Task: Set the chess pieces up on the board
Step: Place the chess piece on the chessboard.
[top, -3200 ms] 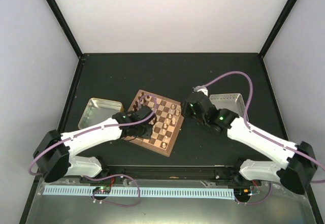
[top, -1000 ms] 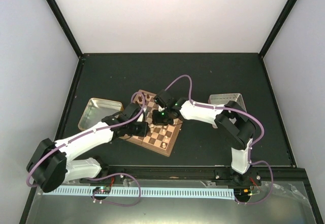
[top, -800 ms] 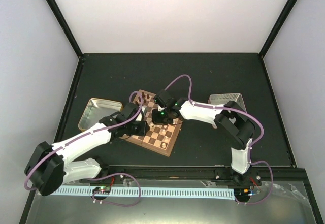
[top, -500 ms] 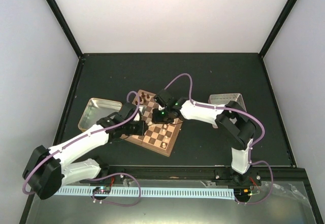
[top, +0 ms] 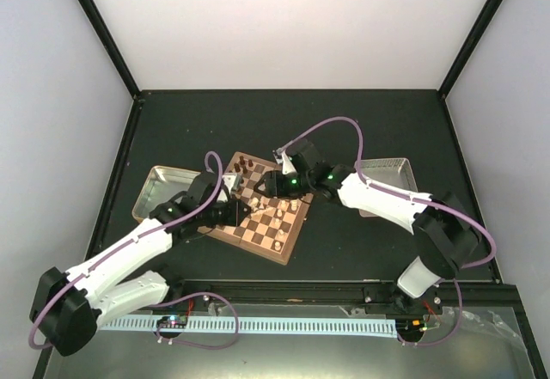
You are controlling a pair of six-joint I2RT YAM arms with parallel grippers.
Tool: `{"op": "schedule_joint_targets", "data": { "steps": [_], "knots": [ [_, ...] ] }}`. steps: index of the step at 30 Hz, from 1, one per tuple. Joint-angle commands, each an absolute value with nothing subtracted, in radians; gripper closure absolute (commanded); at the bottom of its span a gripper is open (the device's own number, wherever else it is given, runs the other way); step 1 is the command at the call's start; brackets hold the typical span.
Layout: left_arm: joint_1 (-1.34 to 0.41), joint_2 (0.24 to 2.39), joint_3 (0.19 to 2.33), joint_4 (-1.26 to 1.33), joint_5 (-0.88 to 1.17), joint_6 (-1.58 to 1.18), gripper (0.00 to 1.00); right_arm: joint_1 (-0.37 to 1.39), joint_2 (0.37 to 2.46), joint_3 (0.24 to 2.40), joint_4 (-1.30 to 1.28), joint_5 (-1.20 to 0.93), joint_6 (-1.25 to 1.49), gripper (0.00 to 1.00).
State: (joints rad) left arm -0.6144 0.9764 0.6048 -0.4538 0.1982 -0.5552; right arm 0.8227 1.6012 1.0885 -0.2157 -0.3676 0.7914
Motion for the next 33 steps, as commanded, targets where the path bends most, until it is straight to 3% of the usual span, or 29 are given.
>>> {"op": "schedule_joint_targets", "data": {
  "steps": [1,7,13,16,21,27,31,33],
  "knots": [
    [-0.600,0.926,0.609,-0.382,0.274,-0.547,0.98,0.817,1.613,1.054,-0.166,-0.503,0.874,0.44],
    [-0.594,0.896,0.603,-0.367,0.283,-0.556,0.98,0.817,1.627,1.044,-0.140,-0.533,0.902,0.45],
    [-0.590,0.868,0.595,-0.335,0.321,-0.566,0.99,0.817,1.633,1.013,-0.036,-0.583,0.999,0.55],
    [-0.586,0.845,0.594,-0.325,0.338,-0.572,0.99,0.817,1.630,0.987,0.016,-0.587,1.058,0.64],
    [-0.581,0.790,0.588,-0.311,0.346,-0.594,0.96,0.817,1.595,0.902,0.189,-0.582,1.208,0.89],
    [-0.577,0.672,0.547,-0.226,0.288,-0.671,0.48,0.817,1.572,0.814,0.453,-0.581,1.448,0.96],
    [-0.576,0.585,0.481,-0.102,0.246,-0.732,0.32,0.817,1.560,0.800,0.504,-0.567,1.525,0.95],
    [-0.576,0.553,0.447,-0.053,0.233,-0.763,0.30,0.817,1.559,0.809,0.504,-0.576,1.549,0.95]
  ]
}}
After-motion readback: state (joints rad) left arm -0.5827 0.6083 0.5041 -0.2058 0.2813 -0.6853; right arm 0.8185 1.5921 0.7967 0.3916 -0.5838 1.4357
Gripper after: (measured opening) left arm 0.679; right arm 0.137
